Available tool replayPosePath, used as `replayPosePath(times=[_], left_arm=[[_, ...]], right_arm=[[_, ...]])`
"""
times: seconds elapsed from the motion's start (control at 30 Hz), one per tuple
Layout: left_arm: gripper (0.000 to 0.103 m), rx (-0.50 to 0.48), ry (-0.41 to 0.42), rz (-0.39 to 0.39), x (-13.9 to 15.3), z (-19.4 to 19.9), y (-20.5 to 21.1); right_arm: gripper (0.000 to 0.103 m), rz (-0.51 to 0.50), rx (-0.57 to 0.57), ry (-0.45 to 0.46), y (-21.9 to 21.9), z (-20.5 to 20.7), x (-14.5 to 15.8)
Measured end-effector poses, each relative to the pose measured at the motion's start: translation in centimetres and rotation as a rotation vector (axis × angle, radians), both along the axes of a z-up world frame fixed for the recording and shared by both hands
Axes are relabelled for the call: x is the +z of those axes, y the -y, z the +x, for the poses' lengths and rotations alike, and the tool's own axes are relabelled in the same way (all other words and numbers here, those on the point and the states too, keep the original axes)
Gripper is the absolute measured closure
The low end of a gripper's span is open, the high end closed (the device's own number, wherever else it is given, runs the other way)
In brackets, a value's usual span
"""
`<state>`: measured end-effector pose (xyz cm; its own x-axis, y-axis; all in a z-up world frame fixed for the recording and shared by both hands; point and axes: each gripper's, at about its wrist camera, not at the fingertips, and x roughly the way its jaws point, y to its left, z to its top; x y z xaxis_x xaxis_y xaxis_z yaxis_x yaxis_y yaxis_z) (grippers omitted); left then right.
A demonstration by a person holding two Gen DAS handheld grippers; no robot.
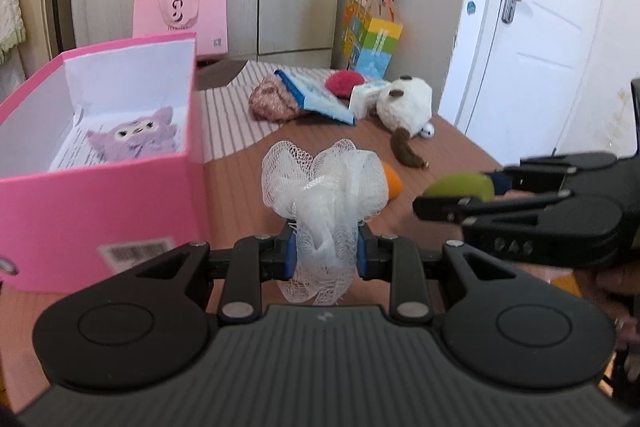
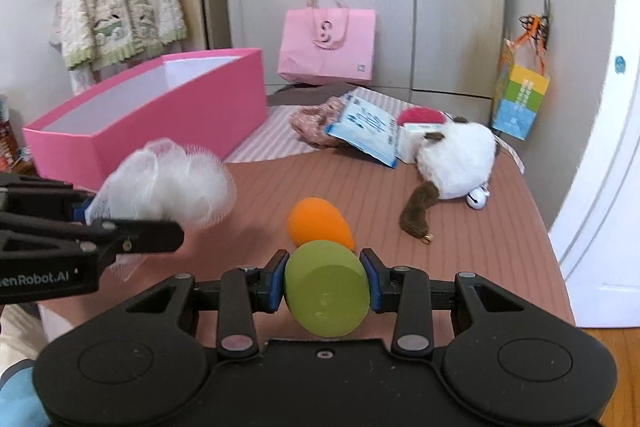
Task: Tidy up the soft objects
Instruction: 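Carry the mesh puff and green sponge over the pink box with both tools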
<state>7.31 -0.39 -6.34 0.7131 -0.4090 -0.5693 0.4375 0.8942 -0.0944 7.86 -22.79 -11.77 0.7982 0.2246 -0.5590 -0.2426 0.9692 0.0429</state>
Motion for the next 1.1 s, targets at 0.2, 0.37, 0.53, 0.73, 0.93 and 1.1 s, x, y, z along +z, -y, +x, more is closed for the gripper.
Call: replayPosePath(times=[0.2,0.37,0.53,0.73,0.93,1.1], left_arm=[[0.077,-0.027,-0.064,0.021,1.2,-1.7,-2.8],[0.077,-0.034,-0.094,0.039,2.6,-3.1,-5.2],[0.077,-0.028,-0.125,0.042,4.1,-3.8,-7.8],[0.077,0.006,-0.095,0.067,7.5,-3.6,-10.1],[0.077,0.079,-0.013,0.119,10.0,-1.3,-11.9],[0.077,0.122,0.029,0.136,10.3,1.9,-13.0]], right_arm=[[0.06,0.017,0.092,-0.022,-0.8,-1.2,1.3],[0.06,0.043,0.182,-0.049,-2.0,-1.8,2.6],[0.06,0.062,0.278,-0.056,-3.9,-1.8,4.3],[0.06,0.049,0.378,-0.009,-7.3,-1.3,7.2],[0.06,0.056,0.444,0.049,-11.2,1.0,10.0],[0.06,0.084,0.451,0.062,-13.7,4.7,10.5]])
